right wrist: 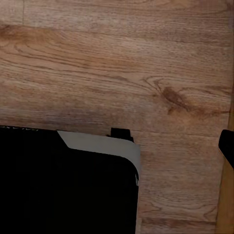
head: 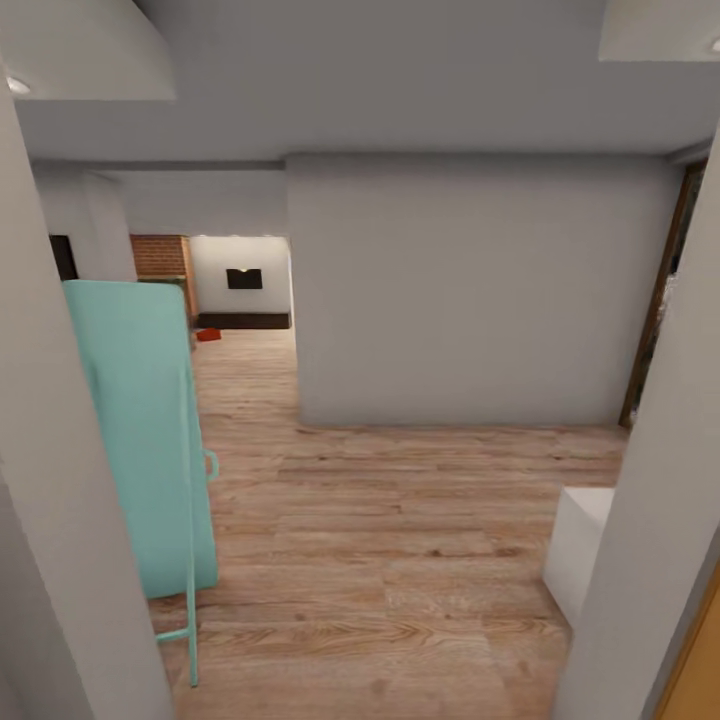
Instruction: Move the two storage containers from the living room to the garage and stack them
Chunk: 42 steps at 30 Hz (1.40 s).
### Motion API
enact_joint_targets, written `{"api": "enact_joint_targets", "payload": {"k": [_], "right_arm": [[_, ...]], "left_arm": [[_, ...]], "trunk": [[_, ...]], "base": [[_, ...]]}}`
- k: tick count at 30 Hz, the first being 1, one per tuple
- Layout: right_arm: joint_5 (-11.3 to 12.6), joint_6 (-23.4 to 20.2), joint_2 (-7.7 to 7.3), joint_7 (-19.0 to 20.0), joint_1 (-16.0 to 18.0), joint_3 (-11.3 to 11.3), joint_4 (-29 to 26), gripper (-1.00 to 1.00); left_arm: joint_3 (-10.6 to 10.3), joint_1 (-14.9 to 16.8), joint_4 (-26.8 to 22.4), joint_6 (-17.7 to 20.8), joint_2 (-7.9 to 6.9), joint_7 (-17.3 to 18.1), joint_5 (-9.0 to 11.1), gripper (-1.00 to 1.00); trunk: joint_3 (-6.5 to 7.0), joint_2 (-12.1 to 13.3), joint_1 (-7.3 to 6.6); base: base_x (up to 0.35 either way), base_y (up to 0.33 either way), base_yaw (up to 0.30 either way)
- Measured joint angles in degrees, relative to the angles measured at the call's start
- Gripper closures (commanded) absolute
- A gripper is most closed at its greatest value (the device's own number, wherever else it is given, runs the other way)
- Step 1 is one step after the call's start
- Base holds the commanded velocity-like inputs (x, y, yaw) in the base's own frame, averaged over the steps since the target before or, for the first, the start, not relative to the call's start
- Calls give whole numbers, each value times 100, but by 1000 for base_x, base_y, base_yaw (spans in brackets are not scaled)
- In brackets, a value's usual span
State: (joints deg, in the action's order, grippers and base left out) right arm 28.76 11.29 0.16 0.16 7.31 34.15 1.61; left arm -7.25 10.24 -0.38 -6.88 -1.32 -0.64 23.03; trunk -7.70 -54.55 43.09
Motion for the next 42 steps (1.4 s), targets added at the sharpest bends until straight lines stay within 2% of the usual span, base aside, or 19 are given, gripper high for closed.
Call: {"api": "enact_joint_targets", "payload": {"k": [14, 42], "right_arm": [[-8, -5, -44, 4, 0, 33, -1, -100], [0, -6, -31, 0, 0, 12, -1, -100]], "left_arm": [[0, 0, 0, 0, 1, 0, 0, -100], [0, 0, 0, -14, 9, 0, 0, -100]], "trunk": [[0, 0, 0], [0, 0, 0]], "base": [[322, 0, 0], [322, 0, 0]]}}
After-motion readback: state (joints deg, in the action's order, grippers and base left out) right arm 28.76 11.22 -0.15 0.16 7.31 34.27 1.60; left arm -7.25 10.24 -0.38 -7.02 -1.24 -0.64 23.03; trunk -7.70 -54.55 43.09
